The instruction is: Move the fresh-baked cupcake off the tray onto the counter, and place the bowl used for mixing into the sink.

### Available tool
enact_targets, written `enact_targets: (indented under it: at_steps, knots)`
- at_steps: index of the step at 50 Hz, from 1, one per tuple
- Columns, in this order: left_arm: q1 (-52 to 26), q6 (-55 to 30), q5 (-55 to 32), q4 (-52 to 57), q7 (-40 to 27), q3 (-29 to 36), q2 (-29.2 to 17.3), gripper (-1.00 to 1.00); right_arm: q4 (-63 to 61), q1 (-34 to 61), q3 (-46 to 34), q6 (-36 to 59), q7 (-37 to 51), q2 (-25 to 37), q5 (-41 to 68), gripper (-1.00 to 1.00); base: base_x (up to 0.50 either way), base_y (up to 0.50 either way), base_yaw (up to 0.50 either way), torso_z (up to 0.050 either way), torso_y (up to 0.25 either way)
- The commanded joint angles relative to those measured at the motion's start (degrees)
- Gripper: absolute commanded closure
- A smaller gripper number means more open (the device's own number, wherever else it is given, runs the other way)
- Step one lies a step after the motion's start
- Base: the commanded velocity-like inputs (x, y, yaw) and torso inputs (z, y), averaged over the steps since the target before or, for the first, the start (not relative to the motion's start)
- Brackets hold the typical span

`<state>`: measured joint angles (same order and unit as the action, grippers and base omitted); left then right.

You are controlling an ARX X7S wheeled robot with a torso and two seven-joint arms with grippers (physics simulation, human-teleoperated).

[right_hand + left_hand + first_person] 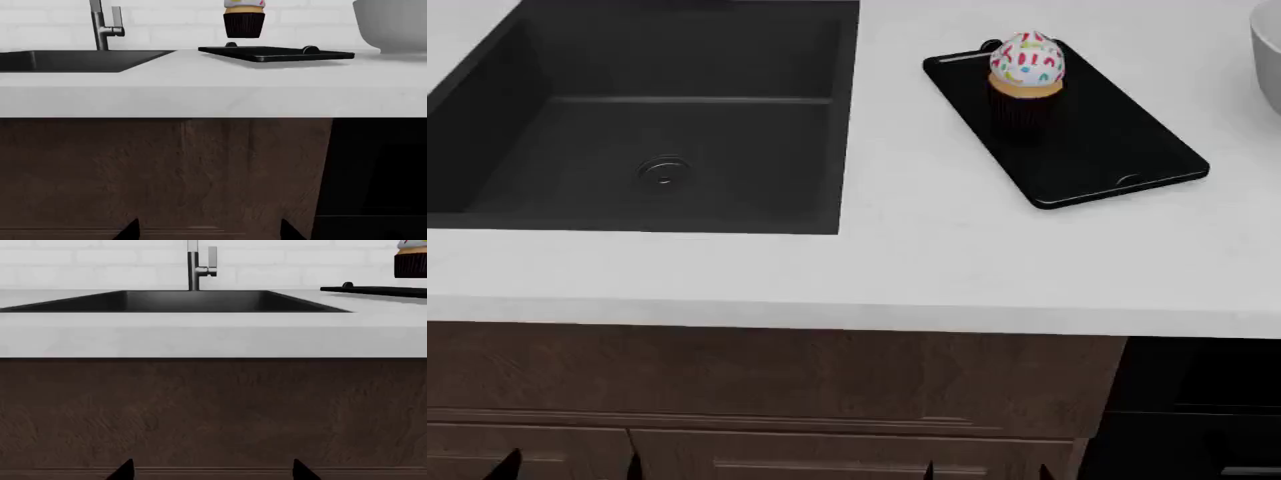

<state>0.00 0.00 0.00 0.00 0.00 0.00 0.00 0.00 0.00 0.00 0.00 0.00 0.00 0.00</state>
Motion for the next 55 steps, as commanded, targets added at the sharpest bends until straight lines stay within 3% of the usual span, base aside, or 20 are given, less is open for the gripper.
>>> enact_targets:
  at_steps: [1, 8, 20, 40, 48, 55]
  knots:
    - [0.0, 0.0, 0.0, 0.0, -0.64, 0.64, -0.57, -1.0, -1.14, -0.24, -4.36, 0.63, 4.43, 3.58, 1.96, -1.0, 0.0, 0.0, 0.0, 0.0, 0.0]
    - [0.32, 1.76, -0.72, 0.1, -2.96, 2.38, -2.02, -1.0, 0.75, 0.86, -5.39, -0.01, 5.11, 4.0, 3.49, -1.0, 0.0, 0.0, 0.0, 0.0, 0.0]
    - [2.58, 1.21, -1.38, 5.02, -5.03, 3.69, -3.66, -1.0, -2.02, -0.59, -5.86, 0.97, 7.18, 4.85, 3.77, -1.0, 0.0, 0.0, 0.0, 0.049, 0.0]
    - [2.15, 1.31, -1.53, 5.69, -7.9, 4.92, -5.2, -1.0, -5.47, -1.63, -6.56, 0.92, 8.79, 6.71, 5.3, -1.0, -0.47, 0.0, 0.0, 0.05, 0.0]
    - [-4.11, -8.31, -2.85, 7.37, -7.02, 5.75, -6.45, -1.0, -12.55, 2.73, -6.29, 13.32, 9.32, 8.77, 6.67, -1.0, 0.0, 0.0, 0.0, 0.05, 0.0]
    - [-15.76, -27.29, -6.36, 15.81, -6.22, 5.02, -7.4, -1.0, -24.32, 11.07, -4.85, 32.46, 8.93, 11.11, 12.28, -1.0, 0.0, 0.0, 0.0, 0.02, 0.0]
